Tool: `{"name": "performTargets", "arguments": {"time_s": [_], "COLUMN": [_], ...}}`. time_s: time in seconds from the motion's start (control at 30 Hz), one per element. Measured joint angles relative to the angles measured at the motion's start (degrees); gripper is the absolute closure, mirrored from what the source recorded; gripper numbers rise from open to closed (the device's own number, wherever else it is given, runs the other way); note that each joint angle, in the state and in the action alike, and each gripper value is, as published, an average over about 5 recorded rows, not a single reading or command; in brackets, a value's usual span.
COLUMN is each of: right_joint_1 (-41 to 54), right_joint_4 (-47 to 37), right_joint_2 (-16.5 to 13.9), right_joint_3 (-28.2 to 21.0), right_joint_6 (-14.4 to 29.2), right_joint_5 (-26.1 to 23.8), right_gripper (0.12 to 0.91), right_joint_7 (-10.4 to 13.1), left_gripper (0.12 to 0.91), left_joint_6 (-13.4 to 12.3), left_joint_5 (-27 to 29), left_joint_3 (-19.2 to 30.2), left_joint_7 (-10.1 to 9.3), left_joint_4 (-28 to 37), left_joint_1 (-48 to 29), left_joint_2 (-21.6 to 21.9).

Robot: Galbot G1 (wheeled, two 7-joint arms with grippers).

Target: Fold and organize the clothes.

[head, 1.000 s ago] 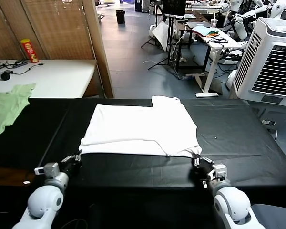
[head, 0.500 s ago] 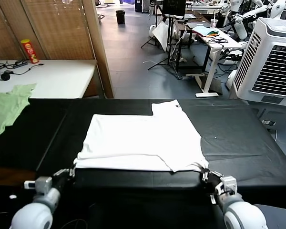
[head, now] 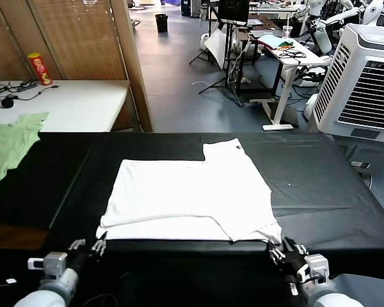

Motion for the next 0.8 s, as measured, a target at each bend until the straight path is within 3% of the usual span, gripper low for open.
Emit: {"name": "performTargets", "arguments": {"time_s": [0.37,0.8], "right_joint_1": [8.1,24.6], "right_joint_4": [-2.1,-16.4], "right_joint_2": [-2.2,-6.0], "right_joint_3": [-0.9,-6.1], "right_joint_6": [0.9,3.3], "right_joint_5": [1.1,4.3], "right_gripper": [0.227,0.227], "right_joint_7": [0.1,0.0], "left_gripper": [0.232,0.232], "left_joint_6": [-0.6,0.4], "left_joint_5": [-2.6,-8.4], "left_joint_3": [1.2,3.0], "left_joint_7": [-0.85,-2.65], "left_joint_4": [4.6,7.4], "left_joint_1": [-5.8,-14.3], "left_joint_2": [-0.8,0.7]}}
